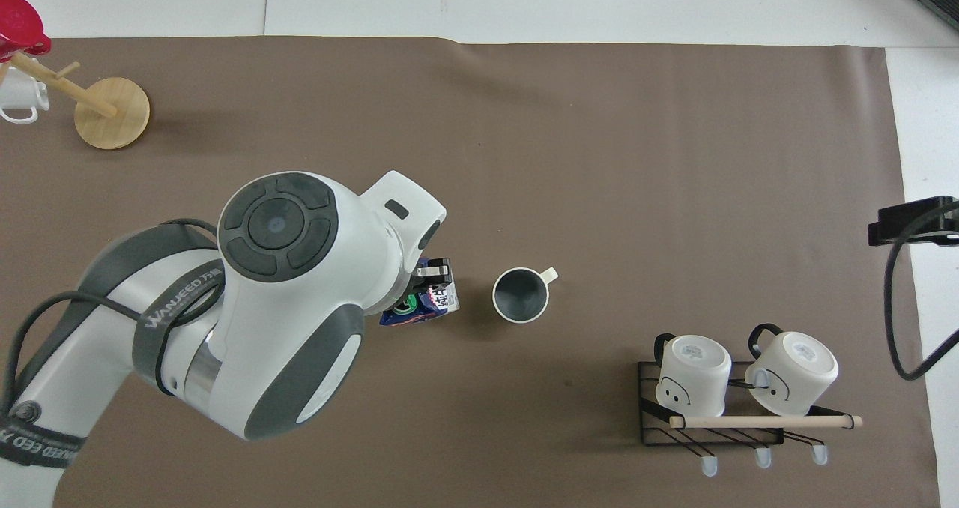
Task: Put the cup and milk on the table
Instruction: 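Carry the milk carton toward the mug with the left gripper, then set the carton down beside the mug and open the left gripper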
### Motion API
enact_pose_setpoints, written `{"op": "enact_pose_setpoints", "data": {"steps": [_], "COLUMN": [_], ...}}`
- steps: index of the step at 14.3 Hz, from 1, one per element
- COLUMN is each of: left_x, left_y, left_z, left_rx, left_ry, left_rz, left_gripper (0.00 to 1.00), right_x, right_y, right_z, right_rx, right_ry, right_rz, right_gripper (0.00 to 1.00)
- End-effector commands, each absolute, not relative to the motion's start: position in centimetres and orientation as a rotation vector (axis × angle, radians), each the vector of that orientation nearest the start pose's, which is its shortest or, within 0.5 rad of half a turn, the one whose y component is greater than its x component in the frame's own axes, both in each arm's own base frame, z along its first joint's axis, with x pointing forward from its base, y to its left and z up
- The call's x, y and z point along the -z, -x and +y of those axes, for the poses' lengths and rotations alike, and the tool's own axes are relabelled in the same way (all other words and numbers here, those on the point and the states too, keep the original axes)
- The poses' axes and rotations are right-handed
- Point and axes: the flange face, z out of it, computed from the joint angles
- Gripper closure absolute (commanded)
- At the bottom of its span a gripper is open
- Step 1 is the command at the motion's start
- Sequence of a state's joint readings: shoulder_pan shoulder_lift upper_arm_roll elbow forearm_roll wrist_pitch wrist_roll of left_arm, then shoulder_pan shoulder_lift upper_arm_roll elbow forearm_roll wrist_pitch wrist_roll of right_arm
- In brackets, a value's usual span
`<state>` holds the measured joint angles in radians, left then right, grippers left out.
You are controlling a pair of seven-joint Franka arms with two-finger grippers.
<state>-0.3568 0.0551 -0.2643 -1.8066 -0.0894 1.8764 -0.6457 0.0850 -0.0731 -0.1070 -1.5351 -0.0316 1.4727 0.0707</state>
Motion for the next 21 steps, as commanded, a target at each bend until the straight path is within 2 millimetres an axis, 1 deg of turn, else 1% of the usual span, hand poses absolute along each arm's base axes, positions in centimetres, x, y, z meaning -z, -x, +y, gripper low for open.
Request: {"op": "enact_pose_setpoints", "data": {"steps": [1, 2, 5, 6, 9, 11, 12, 16, 17, 19, 20, 21], "left_x": [-50.3, -49.6, -48.8, -48.8, -48.3, -47.4, -47.4, -46.8, -46.9, -46.9, -46.9, -47.0], "left_y": [-47.0, -46.8, -47.3, -47.5, -47.9, -48.2, -48.2, -47.9, -47.9, -47.9, -47.9, -48.0], "left_z": [-35.8, -36.3, -36.2, -36.3, -36.3, -36.5, -36.6, -37.3, -37.3, -37.5, -37.5, -37.5], "left_rx": [-0.082, -0.099, -0.068, -0.062, -0.067, -0.084, -0.082, -0.091, -0.087, -0.078, -0.077, -0.072], "left_ry": [3.228, 3.221, 3.174, 3.175, 3.170, 3.164, 3.166, 3.165, 3.165, 3.172, 3.174, 3.177], "left_rz": [-0.127, -0.117, -0.078, -0.074, -0.074, -0.074, -0.074, -0.058, -0.057, -0.056, -0.057, -0.060], "left_gripper": [0.52, 0.51, 0.50, 0.50, 0.50, 0.50, 0.50, 0.49, 0.46, 0.32, 0.23, 0.18], "right_x": [-67.5, -67.4, -67.4, -67.5, -67.4, -67.4, -67.4, -67.4, -67.4, -67.4, -67.4, -67.4], "right_y": [-51.5, -51.6, -51.6, -51.5, -51.6, -51.6, -51.6, -51.6, -51.6, -51.6, -51.6, -51.6], "right_z": [-2.1, -2.1, -2.1, -2.2, -2.1, -2.1, -2.1, -2.1, -2.1, -2.1, -2.1, -2.1], "right_rx": [0.040, 0.038, 0.038, 0.040, 0.038, 0.038, 0.038, 0.038, 0.038, 0.038, 0.038, 0.038], "right_ry": [3.144, 3.144, 3.144, 3.144, 3.144, 3.144, 3.144, 3.144, 3.144, 3.144, 3.144, 3.144], "right_rz": [0.122, 0.122, 0.125, 0.125, 0.122, 0.122, 0.122, 0.122, 0.122, 0.122, 0.122, 0.125], "right_gripper": [0.00, 0.00, 0.00, 0.00, 0.00, 0.00, 0.00, 0.00, 0.00, 0.00, 0.00, 0.00]}}
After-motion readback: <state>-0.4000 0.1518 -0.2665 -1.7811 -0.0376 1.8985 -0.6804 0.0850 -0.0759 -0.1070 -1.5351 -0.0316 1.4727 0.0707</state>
